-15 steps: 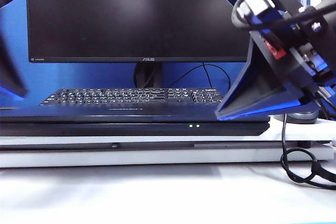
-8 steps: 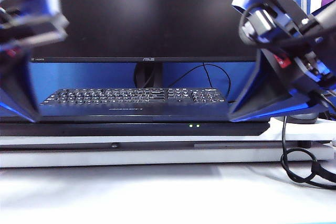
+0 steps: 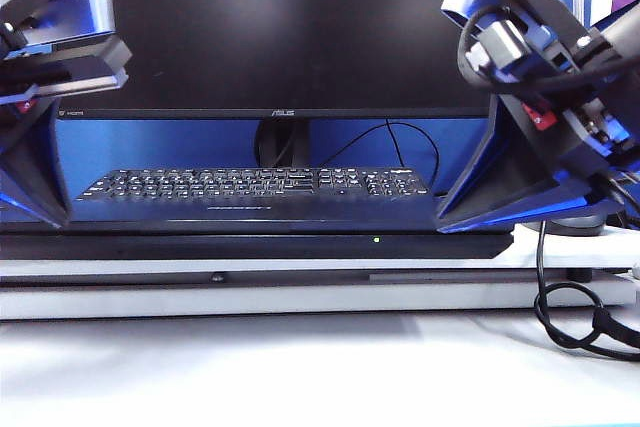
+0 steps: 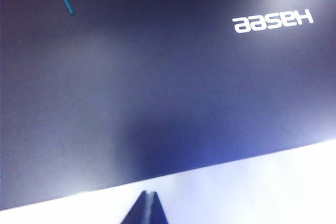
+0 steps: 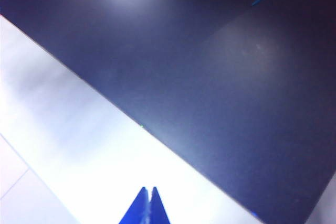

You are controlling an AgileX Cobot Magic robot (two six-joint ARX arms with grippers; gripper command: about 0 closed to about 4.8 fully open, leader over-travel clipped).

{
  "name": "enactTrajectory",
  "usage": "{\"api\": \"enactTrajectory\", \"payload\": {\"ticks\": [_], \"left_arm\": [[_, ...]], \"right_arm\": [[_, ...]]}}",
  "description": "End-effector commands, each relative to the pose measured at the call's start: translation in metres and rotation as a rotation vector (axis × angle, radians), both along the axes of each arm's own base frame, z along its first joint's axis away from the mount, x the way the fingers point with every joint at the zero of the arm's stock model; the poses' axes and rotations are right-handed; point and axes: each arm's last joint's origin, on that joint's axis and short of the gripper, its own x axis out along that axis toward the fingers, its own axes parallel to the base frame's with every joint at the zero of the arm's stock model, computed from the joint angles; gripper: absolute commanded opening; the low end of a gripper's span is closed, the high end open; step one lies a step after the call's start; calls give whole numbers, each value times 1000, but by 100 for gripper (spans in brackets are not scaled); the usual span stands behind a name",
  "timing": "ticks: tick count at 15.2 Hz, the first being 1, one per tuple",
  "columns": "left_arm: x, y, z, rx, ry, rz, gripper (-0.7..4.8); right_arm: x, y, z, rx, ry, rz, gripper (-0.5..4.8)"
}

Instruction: Open the lid of the black laptop.

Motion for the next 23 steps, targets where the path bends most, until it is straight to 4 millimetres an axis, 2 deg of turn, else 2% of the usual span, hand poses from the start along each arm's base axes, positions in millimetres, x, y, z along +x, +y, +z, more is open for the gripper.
{"api": "enactTrajectory", "payload": {"ticks": [1,5,17,23], "left_arm": [[0,0,-4,17,18,-13,-4],[5,-6,-15,64,60,-15,-4],[11,-12,-9,8,-12,-32,-4],[9,-7,-12,91,-22,4,-4]], "right_arm": [[1,0,2,6,-17,-1,-2],[6,-5,2,4,-19,-37,-1],[13,-1,-4,-27,-30,-50,-1],[14,0,-2,-5,-53,-54,-1]]}}
